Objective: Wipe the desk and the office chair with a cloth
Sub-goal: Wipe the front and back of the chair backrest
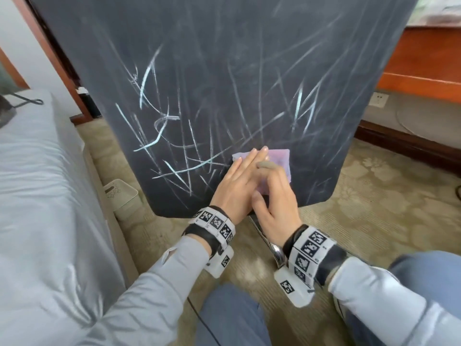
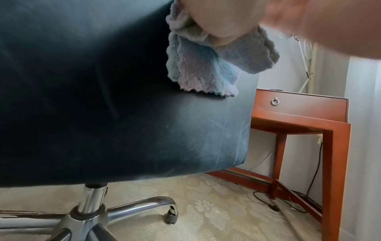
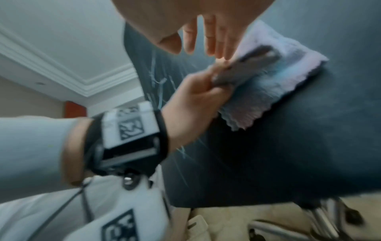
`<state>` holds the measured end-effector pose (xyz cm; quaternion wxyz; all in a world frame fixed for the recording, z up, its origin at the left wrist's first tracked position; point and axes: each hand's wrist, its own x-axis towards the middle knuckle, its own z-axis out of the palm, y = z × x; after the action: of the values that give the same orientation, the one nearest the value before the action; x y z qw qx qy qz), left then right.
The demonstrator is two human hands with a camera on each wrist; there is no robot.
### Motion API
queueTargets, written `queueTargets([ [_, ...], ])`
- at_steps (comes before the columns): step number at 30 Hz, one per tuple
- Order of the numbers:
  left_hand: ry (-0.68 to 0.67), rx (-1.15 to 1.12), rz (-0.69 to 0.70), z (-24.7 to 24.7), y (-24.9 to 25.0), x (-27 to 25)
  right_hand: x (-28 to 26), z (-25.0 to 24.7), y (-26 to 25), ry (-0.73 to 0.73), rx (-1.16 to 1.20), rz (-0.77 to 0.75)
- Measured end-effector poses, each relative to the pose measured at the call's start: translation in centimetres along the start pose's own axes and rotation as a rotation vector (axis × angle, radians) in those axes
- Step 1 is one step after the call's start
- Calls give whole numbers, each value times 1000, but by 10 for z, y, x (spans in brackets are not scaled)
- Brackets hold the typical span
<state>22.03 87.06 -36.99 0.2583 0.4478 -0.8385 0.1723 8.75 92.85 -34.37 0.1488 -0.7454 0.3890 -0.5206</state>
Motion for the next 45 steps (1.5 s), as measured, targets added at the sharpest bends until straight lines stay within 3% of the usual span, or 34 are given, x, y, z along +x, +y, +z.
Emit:
queueTargets([
  [5,-56,-98,33,-14,-3,-2,-7,8,8,-129,54,-22],
  [8,-102,-75,75,-23,-8,-2,-14,14,17,-164,108,43],
  [12,-160,-220,56,-48,-3,-1,-15,22,43,-185,15,72],
  [15,21,-187,36,-80,-4,7,-13,24,52,-234,-149,43],
  [17,173,-24,-25,-104,-6,25,-10,26,58,-270,-281,38],
  [19,227,182,-153,-118,-10,46,-4,26,62,-270,-404,-7],
  [23,179,427,-279,-109,-21,67,46,1,55,-101,-514,-106],
  [28,311,455,-297,-93,-18,75,114,-31,34,194,-511,-174],
  [30,368,463,-295,-86,-18,79,99,-21,43,191,-515,-202],
  [35,400,486,-311,-78,-20,83,56,-23,91,0,-691,-284],
  [37,394,498,-308,-79,-20,84,78,-45,85,85,-636,-227],
  [41,390,496,-314,-77,-17,87,129,-78,54,439,-414,-67],
  [43,392,499,-319,-76,-15,88,120,-65,52,448,-412,-132],
  [45,397,500,-322,-76,-13,88,91,-43,67,293,-506,-284],
])
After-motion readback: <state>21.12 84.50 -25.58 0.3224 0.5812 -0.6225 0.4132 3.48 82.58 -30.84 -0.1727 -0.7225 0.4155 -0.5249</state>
